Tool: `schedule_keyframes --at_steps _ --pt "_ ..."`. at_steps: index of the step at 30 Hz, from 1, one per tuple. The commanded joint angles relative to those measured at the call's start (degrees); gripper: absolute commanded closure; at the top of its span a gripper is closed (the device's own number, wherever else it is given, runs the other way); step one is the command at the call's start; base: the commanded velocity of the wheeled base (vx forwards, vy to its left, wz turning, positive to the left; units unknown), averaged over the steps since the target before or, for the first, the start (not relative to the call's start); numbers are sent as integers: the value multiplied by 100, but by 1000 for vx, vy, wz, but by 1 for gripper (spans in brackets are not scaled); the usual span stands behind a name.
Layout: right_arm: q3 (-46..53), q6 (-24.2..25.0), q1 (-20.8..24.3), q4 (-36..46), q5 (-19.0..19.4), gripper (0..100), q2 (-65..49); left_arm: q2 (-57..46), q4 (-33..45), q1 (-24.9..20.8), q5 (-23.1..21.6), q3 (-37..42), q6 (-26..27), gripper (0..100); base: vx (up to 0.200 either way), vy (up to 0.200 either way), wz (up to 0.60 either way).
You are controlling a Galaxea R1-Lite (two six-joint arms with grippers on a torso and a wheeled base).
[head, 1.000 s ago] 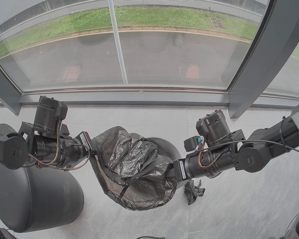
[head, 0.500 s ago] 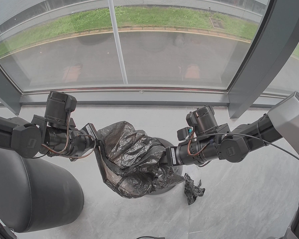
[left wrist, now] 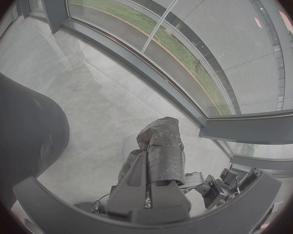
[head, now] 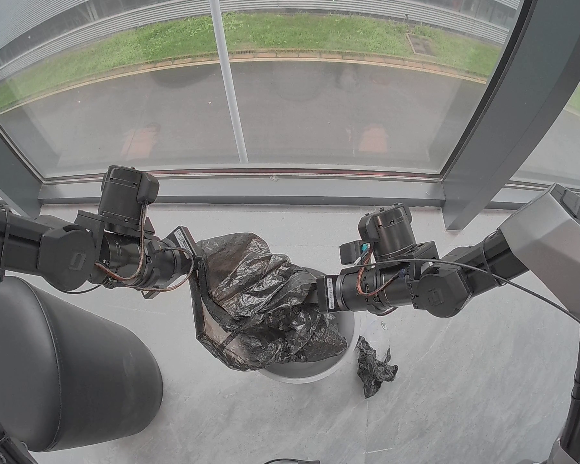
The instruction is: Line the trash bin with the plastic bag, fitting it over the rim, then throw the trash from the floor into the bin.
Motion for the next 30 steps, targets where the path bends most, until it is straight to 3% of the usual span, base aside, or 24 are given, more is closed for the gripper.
schedule_keyframes --at_steps 1,8,12,21,30 --pt "116 3 1 -10 -8 100 57 119 1 -18 -1 -11 6 100 0 0 0" --pt "670 -93 -139 -538 1 100 101 119 -70 -45 -27 226 32 100 0 0 0" --pt "898 -524 -289 -1100 1 100 286 163 -96 -27 -230 217 173 100 0 0 0" --pt "1215 -665 -350 -1170 -16 100 259 207 -78 -133 -265 314 217 100 0 0 0" --pt "2454 -788 -412 -1742 -16 100 -136 154 9 -352 -564 701 199 100 0 0 0"
